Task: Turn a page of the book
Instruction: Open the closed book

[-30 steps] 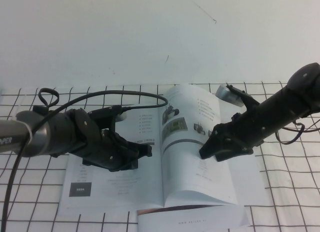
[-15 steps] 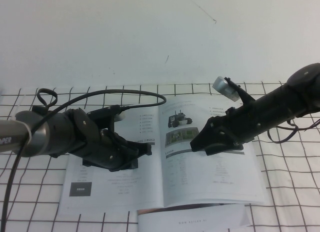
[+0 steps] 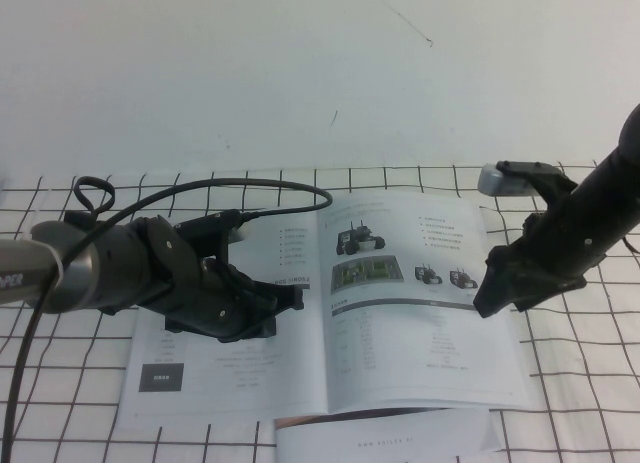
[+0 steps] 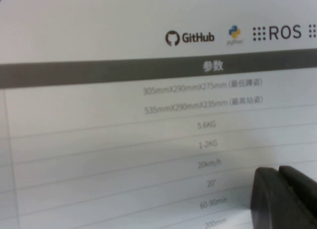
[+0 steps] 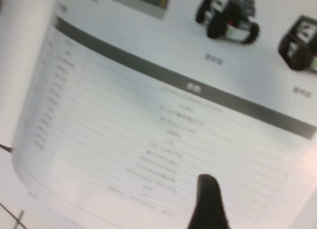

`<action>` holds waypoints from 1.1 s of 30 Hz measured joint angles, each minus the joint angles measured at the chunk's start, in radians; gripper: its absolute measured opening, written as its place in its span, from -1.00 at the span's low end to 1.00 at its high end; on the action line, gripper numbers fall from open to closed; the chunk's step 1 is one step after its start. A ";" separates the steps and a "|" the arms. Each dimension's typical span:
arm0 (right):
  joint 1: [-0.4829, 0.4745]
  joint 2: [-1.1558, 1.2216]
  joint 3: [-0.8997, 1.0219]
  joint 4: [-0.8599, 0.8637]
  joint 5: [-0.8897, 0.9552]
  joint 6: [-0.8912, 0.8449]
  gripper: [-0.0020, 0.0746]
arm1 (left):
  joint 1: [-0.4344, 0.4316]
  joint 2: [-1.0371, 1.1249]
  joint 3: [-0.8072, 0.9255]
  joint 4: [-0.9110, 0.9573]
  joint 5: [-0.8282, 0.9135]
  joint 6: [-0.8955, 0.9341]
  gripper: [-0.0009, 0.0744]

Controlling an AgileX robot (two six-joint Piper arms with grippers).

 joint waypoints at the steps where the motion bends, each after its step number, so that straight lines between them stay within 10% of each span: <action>1: 0.000 0.000 0.000 -0.028 0.000 0.015 0.28 | 0.000 0.000 0.000 0.000 0.000 0.000 -0.98; 33: 0.000 0.093 0.000 -0.011 0.026 0.011 0.28 | 0.000 0.000 0.000 -0.002 0.000 0.020 -0.98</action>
